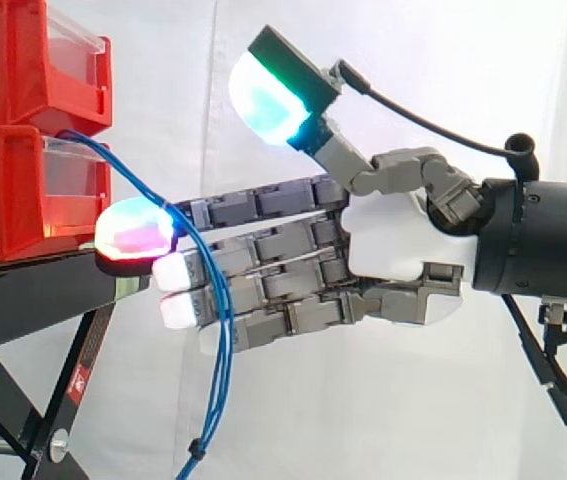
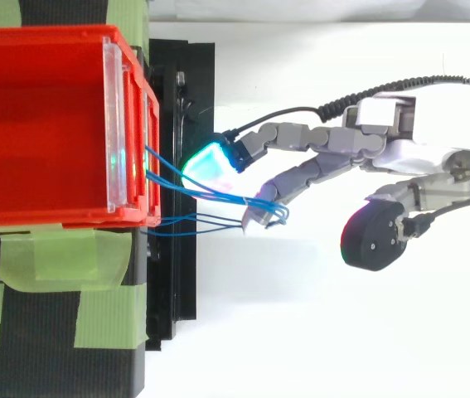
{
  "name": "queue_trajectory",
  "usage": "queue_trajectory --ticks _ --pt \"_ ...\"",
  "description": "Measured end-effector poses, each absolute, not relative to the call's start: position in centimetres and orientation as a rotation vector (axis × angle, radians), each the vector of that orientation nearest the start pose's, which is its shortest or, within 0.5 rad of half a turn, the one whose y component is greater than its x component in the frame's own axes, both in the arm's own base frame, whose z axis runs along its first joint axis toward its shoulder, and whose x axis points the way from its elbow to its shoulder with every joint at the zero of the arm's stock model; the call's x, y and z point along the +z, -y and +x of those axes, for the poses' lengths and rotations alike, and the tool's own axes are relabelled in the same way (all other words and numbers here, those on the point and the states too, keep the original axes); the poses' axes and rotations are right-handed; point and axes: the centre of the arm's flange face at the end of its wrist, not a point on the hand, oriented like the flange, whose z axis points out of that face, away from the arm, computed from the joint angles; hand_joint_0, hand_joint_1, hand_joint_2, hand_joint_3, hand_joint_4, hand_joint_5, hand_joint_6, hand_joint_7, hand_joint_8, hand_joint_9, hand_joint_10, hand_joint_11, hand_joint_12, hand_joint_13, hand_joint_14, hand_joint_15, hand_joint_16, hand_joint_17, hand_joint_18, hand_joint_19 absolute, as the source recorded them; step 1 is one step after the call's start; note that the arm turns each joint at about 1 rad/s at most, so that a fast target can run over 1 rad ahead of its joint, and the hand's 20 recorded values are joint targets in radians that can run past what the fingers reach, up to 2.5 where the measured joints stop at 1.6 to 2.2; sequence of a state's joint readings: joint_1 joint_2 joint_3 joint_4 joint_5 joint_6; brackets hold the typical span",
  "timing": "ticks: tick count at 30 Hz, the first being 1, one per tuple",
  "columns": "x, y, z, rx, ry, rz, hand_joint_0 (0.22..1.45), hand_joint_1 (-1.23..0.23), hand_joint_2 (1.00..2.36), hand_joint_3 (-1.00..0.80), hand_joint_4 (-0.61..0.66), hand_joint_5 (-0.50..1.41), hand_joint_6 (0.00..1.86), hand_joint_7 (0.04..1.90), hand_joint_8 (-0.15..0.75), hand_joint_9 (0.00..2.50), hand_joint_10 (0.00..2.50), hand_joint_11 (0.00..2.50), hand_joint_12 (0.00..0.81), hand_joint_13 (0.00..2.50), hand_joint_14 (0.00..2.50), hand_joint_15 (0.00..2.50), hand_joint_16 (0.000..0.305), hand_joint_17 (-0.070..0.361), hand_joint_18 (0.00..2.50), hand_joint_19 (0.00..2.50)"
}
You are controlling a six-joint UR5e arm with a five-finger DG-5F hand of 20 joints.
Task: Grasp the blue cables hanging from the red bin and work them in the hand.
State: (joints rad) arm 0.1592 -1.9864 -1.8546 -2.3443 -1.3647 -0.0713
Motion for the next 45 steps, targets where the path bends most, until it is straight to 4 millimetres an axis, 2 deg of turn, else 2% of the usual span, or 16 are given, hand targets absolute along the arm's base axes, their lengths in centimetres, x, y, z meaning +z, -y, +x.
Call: queue_trajectory --ticks 13,17,19,21,23,24,26,28,31,32,36,37,39,40,42,45 --pt "21.3 5.6 59.7 1.177 -1.211 1.161 0.78 -0.51 1.00 -1.00 0.27 -0.14 0.01 0.72 0.374 1.00 0.01 1.31 0.442 1.25 0.00 1.62 0.069 0.156 0.89 0.83" --pt "21.3 5.5 59.7 1.179 -1.215 1.160 0.79 -0.52 1.00 -1.00 0.30 -0.08 0.01 0.79 0.345 1.06 0.01 1.65 0.436 1.21 0.44 1.56 0.068 0.154 0.97 0.93" --pt "21.4 5.5 59.7 1.180 -1.214 1.158 0.79 -0.52 1.00 -1.00 0.30 -0.07 0.01 0.81 0.336 1.04 0.18 1.65 0.427 1.20 0.55 1.56 0.068 0.153 1.01 0.97" --pt "21.8 5.5 59.7 1.181 -1.211 1.153 0.79 -0.53 1.00 -1.00 0.32 -0.04 0.01 0.83 0.338 1.00 0.56 1.60 0.438 1.18 0.72 1.51 0.067 0.150 1.05 1.00" --pt "22.4 5.5 59.6 1.180 -1.206 1.143 0.79 -0.53 1.00 -1.00 0.32 -0.04 0.01 0.84 0.333 0.99 0.64 1.61 0.435 1.16 0.80 1.49 0.065 0.147 1.08 1.06" --pt "22.7 5.6 59.5 1.179 -1.206 1.140 0.80 -0.53 1.00 -1.00 0.33 -0.03 0.01 0.85 0.340 0.96 0.82 1.57 0.441 1.14 0.96 1.44 0.064 0.143 1.13 1.16" --pt "23.3 5.6 59.3 1.173 -1.207 1.135 0.80 -0.54 1.00 -1.00 0.34 0.00 0.01 0.87 0.332 0.94 1.00 1.54 0.434 1.12 1.08 1.44 0.063 0.142 1.19 1.21" --pt "23.6 5.7 59.1 1.164 -1.214 1.138 0.80 -0.54 1.00 -1.00 0.34 0.02 0.01 0.88 0.340 0.92 1.17 1.52 0.429 1.11 1.29 1.36 0.061 0.137 1.24 1.28" --pt "23.7 5.8 58.9 1.157 -1.222 1.149 0.81 -0.55 1.00 -1.00 0.35 0.05 0.01 0.90 0.341 0.90 1.41 1.49 0.418 1.08 1.63 1.32 0.056 0.125 1.37 1.56" --pt "23.7 5.8 58.9 1.157 -1.222 1.153 0.81 -0.55 1.00 -1.00 0.36 0.05 0.01 0.91 0.341 0.89 1.57 1.47 0.423 1.07 1.86 1.28 0.053 0.120 1.44 1.68" --pt "23.7 6.0 58.8 1.153 -1.206 1.179 0.82 -0.56 1.00 -1.00 0.37 0.09 0.01 0.95 0.343 0.85 2.00 1.49 0.427 1.00 2.43 1.26 0.051 0.116 1.40 1.47" --pt "23.6 6.1 58.7 1.148 -1.198 1.190 0.82 -0.56 1.00 -1.00 0.37 0.10 0.01 0.96 0.341 0.84 2.17 1.46 0.429 1.00 2.50 1.27 0.051 0.116 1.39 1.44" --pt "23.6 6.3 58.7 1.141 -1.186 1.210 0.82 -0.56 1.00 -1.00 0.38 0.13 0.01 0.99 0.341 0.82 2.50 1.56 0.435 1.00 2.50 1.31 0.054 0.122 1.35 1.14" --pt "23.6 6.4 58.6 1.136 -1.181 1.224 0.82 -0.56 1.00 -1.00 0.39 0.13 0.01 0.99 0.343 0.82 2.50 1.58 0.436 1.00 2.50 1.31 0.054 0.122 1.34 1.12" --pt "23.4 6.5 58.5 1.129 -1.175 1.245 0.82 -0.57 1.00 -1.00 0.39 0.16 0.01 1.03 0.353 0.78 2.50 1.65 0.457 1.03 2.50 1.36 0.057 0.128 1.35 0.88" --pt "23.3 6.7 58.3 1.118 -1.164 1.270 0.82 -0.58 1.00 -1.00 0.38 0.19 0.01 1.06 0.361 0.78 2.50 1.77 0.474 1.06 2.50 1.44 0.058 0.130 1.35 0.76"
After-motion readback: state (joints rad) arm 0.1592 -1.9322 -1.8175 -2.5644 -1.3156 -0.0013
